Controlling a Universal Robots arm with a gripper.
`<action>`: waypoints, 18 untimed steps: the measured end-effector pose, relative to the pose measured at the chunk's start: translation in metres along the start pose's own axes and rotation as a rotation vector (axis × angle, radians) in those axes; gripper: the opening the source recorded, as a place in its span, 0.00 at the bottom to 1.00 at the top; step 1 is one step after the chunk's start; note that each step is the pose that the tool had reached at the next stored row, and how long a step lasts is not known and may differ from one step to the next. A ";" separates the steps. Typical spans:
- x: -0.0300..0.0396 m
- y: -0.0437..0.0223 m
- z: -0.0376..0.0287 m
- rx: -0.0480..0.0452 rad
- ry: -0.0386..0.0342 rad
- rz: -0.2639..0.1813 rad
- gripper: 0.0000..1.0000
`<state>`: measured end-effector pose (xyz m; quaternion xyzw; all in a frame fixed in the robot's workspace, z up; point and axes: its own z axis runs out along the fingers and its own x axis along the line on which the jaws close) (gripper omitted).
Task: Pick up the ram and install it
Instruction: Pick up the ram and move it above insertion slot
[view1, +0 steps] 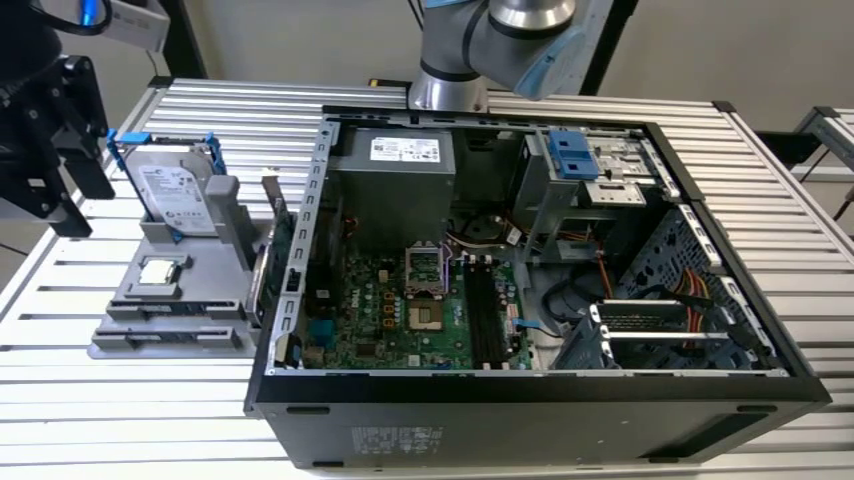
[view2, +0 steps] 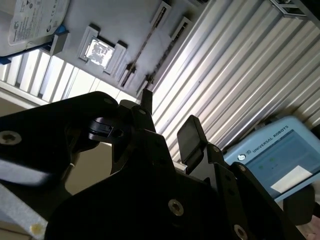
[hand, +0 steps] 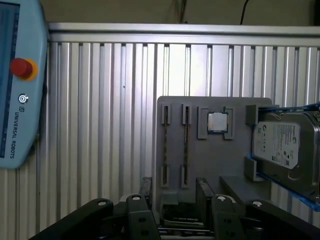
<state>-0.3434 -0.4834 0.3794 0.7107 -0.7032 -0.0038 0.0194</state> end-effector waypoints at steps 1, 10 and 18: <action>0.0000 -0.0001 0.0003 0.0000 0.0002 0.000 1.00; -0.0007 -0.0002 0.0036 -0.0001 0.0029 0.000 1.00; -0.0010 -0.0003 0.0069 -0.0001 0.0049 0.000 1.00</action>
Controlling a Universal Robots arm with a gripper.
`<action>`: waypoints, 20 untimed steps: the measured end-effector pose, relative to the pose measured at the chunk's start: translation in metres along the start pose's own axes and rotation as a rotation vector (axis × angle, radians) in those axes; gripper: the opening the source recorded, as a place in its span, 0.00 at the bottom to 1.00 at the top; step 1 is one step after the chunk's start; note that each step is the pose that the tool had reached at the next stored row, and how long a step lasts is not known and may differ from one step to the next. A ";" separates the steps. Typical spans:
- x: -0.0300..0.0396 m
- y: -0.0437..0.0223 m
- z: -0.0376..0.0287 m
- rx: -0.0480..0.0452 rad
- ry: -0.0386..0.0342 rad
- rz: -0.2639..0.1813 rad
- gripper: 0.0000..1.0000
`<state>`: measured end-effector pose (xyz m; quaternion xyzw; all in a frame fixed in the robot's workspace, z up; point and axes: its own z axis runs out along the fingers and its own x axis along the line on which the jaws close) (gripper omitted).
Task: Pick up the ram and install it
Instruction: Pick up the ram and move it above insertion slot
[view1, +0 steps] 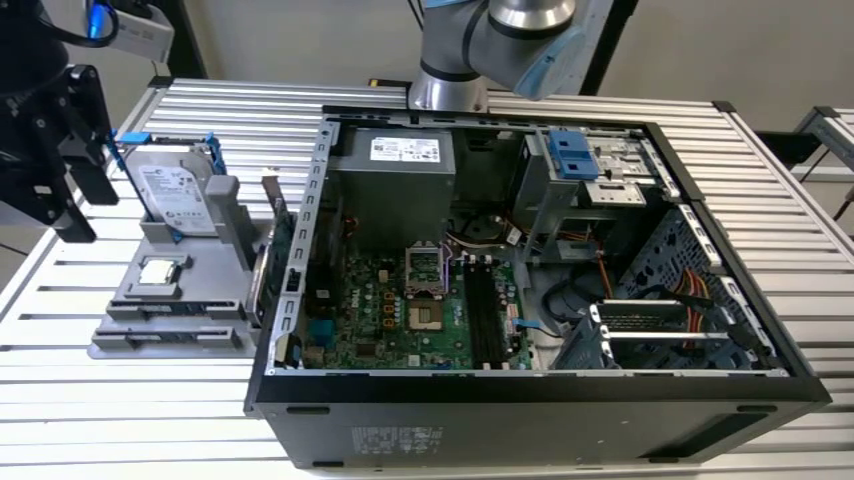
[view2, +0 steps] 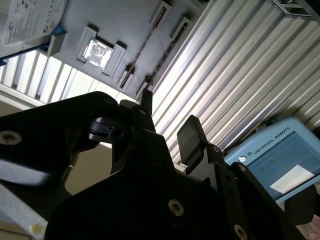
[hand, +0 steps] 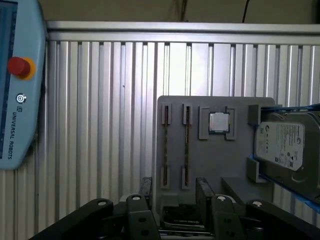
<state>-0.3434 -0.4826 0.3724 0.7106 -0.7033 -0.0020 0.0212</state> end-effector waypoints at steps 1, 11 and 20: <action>0.0000 0.0000 0.0004 0.0000 0.0002 0.000 1.00; -0.0008 -0.0002 0.0045 0.0000 0.0025 0.000 1.00; -0.0020 -0.0003 0.0081 0.0000 0.0051 0.000 1.00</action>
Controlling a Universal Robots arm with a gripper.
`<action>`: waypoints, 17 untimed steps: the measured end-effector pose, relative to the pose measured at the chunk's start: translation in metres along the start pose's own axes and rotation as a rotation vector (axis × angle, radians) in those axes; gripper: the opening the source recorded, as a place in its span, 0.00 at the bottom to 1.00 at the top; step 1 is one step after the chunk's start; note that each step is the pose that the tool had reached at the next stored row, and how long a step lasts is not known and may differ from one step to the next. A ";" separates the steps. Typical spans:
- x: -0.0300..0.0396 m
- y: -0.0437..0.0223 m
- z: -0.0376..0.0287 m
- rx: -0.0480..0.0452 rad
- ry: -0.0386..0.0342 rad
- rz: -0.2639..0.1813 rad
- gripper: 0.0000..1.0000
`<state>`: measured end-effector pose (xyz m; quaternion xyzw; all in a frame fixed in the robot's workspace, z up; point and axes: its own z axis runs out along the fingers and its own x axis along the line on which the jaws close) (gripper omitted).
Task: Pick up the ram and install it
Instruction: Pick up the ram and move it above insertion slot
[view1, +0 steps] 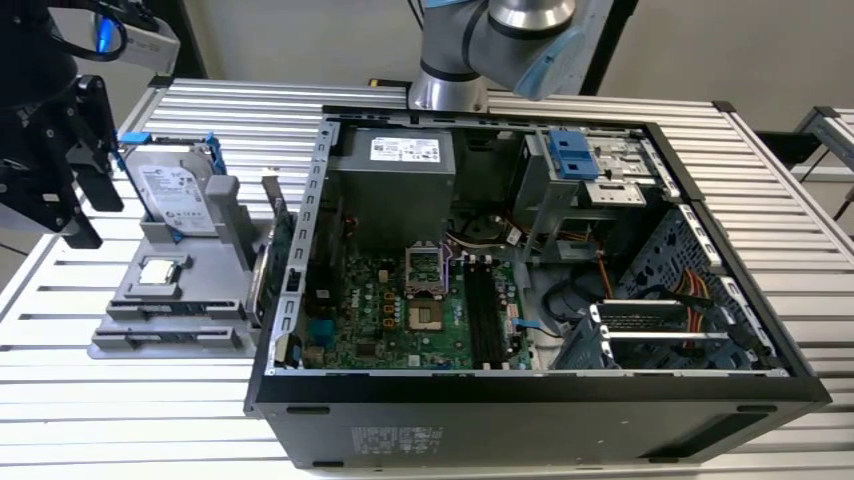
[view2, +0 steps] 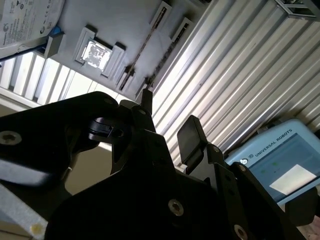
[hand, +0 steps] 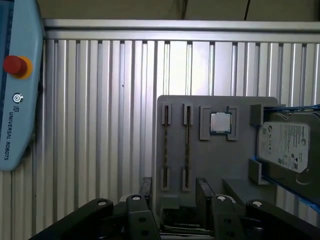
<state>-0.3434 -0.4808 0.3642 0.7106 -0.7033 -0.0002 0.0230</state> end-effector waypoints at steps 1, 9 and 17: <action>-0.0001 0.0000 0.0003 -0.0001 0.0004 0.000 1.00; -0.0003 -0.0001 0.0033 -0.0001 0.0016 0.000 1.00; -0.0005 -0.0002 0.0069 0.0000 0.0017 0.000 1.00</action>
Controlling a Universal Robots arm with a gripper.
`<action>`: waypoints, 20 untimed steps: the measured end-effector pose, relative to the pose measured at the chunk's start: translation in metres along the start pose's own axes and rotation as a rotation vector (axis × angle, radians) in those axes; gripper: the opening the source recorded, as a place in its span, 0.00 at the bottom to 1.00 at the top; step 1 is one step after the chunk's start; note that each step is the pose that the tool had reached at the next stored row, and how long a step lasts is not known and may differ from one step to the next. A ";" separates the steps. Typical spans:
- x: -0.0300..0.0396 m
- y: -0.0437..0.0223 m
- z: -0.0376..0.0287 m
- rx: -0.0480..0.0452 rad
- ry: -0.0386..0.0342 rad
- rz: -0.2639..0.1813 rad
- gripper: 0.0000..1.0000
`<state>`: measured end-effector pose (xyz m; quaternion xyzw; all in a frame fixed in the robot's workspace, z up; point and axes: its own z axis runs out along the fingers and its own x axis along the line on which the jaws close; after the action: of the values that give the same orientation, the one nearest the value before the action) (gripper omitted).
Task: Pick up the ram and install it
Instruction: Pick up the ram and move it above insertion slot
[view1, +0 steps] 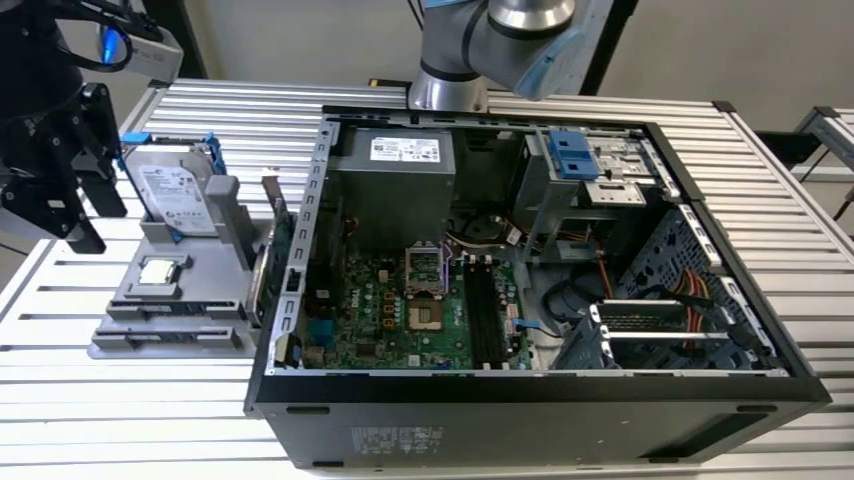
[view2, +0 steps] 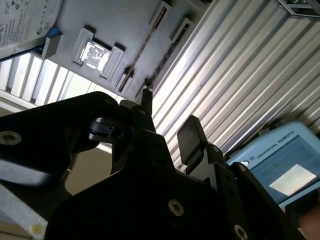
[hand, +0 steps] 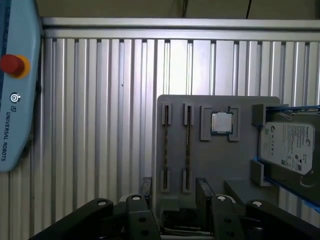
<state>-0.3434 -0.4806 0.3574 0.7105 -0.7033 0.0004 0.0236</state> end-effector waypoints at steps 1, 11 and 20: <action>0.0000 0.0000 0.0006 0.0000 0.0000 0.000 1.00; -0.0005 -0.0005 0.0153 0.0017 -0.0051 0.000 1.00; -0.0008 -0.0007 0.0226 0.0033 -0.0049 0.000 1.00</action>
<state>-0.3434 -0.4805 0.3348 0.7105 -0.7034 -0.0002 0.0207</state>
